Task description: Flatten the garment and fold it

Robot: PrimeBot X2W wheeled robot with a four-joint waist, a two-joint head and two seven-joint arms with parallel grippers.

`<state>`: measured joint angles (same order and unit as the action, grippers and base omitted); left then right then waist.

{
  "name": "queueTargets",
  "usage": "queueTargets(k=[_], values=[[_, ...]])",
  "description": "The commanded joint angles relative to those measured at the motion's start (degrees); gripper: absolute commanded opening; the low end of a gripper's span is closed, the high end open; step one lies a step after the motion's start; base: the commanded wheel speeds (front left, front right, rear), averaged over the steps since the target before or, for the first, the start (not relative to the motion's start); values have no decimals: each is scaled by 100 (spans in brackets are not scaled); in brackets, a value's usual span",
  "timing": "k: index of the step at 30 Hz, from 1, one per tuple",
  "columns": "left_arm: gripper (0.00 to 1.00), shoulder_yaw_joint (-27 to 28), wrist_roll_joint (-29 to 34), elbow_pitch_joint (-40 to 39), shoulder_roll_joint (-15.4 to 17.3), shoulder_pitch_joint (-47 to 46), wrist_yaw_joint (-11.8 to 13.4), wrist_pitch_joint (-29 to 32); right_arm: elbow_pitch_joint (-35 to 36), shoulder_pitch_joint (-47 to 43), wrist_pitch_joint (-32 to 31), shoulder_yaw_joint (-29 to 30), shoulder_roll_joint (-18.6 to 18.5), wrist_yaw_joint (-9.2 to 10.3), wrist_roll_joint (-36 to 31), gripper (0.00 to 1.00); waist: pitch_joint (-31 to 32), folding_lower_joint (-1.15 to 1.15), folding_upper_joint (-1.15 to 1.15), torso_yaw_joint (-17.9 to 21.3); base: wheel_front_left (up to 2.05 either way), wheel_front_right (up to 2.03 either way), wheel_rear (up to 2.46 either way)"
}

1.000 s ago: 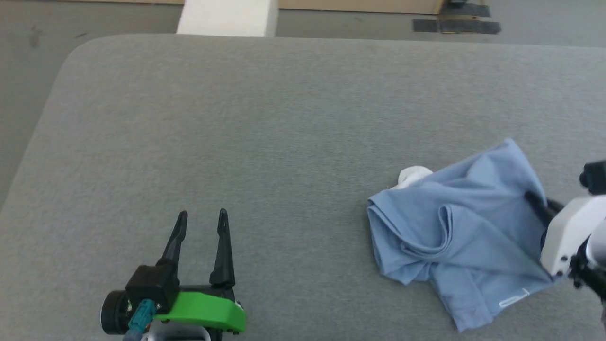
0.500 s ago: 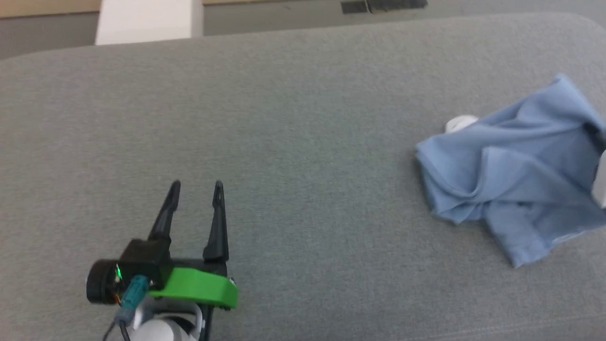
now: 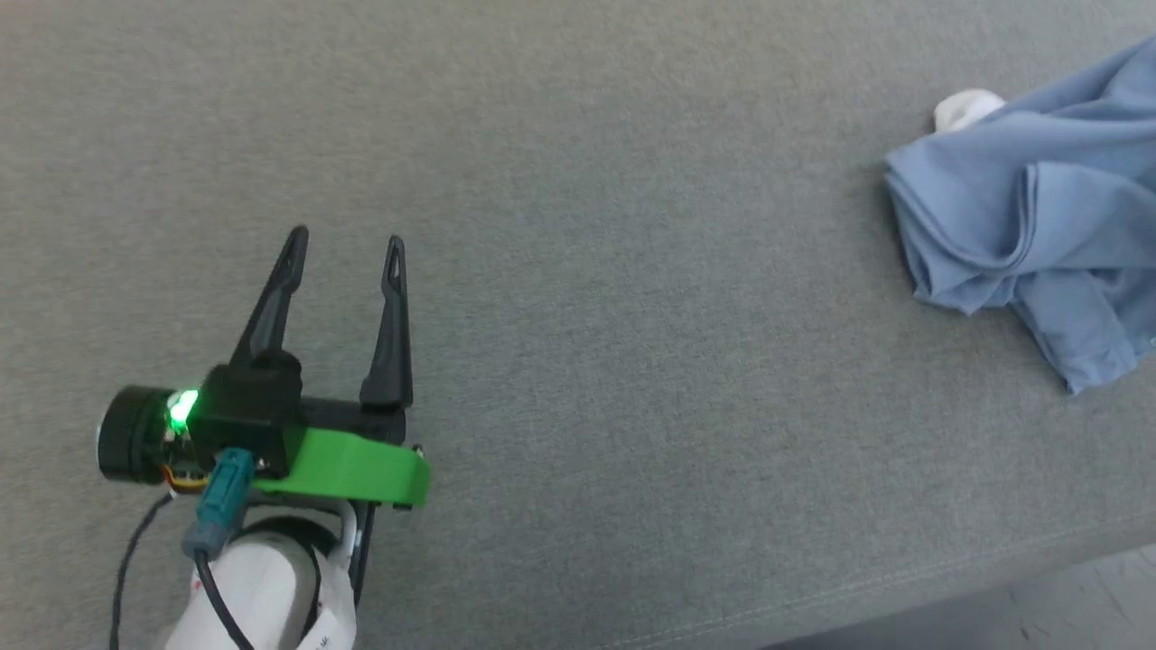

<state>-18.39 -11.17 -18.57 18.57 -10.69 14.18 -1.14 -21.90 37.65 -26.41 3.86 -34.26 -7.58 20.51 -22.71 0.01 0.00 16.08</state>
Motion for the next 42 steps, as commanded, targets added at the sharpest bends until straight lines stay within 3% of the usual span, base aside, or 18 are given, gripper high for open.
queueTargets(k=[1,20,26,27,28,42], values=[[100,0,115,-58,74,-143,5,51,-92,141,105,29,-40,9,-54,0,-371,-1,0,273,0,0,0],[100,-172,684,-661,335,-829,-10,716,-1861,978,1670,493,-333,9,-668,0,-1494,-1,0,325,0,0,0],[100,-187,791,-789,379,-929,11,827,-2461,1242,1997,601,-212,9,-920,0,-1637,-1,0,277,0,0,0],[100,-192,800,-794,377,-934,17,836,-2554,1285,2026,624,-190,9,-954,39,-1646,-1,0,271,0,0,0],[100,-201,806,-799,371,-939,24,843,-2652,1336,2075,637,-166,9,-1000,100,-1655,-1,0,262,0,0,0],[100,-189,661,-554,238,-786,174,513,-3521,1776,2550,554,-212,9,-1168,100,-1206,-1,0,102,0,0,0]])
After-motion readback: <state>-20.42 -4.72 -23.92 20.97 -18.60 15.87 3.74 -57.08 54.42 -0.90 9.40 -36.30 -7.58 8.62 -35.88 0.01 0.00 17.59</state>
